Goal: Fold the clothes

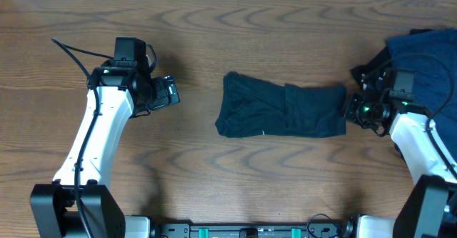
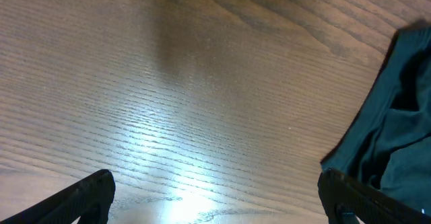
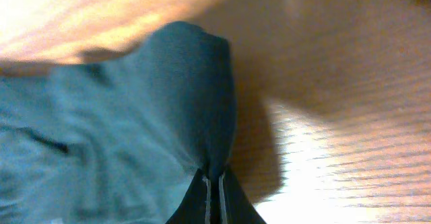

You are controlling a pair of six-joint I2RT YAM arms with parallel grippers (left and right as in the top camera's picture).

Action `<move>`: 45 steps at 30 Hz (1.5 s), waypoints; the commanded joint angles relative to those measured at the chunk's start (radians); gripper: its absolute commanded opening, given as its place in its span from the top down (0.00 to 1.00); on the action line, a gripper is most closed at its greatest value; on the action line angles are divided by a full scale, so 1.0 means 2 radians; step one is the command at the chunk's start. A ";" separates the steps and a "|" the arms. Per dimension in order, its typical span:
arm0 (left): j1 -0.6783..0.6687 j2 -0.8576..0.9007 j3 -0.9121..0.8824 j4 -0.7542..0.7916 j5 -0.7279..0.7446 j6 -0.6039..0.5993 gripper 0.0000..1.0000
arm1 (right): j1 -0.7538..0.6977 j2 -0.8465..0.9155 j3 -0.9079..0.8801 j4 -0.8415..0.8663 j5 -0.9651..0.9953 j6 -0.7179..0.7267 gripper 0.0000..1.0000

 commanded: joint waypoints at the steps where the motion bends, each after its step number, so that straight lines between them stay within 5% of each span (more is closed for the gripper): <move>1: 0.001 0.006 -0.004 -0.002 -0.004 -0.001 0.02 | 0.005 -0.025 0.033 -0.008 -0.063 -0.003 0.99; 13: 0.001 0.006 -0.004 -0.002 -0.004 -0.001 0.02 | 0.118 -0.026 0.145 -0.086 -0.080 0.039 0.99; 30: 0.001 0.006 -0.004 -0.002 -0.004 -0.001 0.02 | 0.294 0.073 0.145 0.028 -0.025 0.047 0.99; 45: 0.001 0.006 -0.004 -0.002 -0.004 -0.001 0.02 | 0.353 0.170 0.145 0.140 -0.060 0.089 0.98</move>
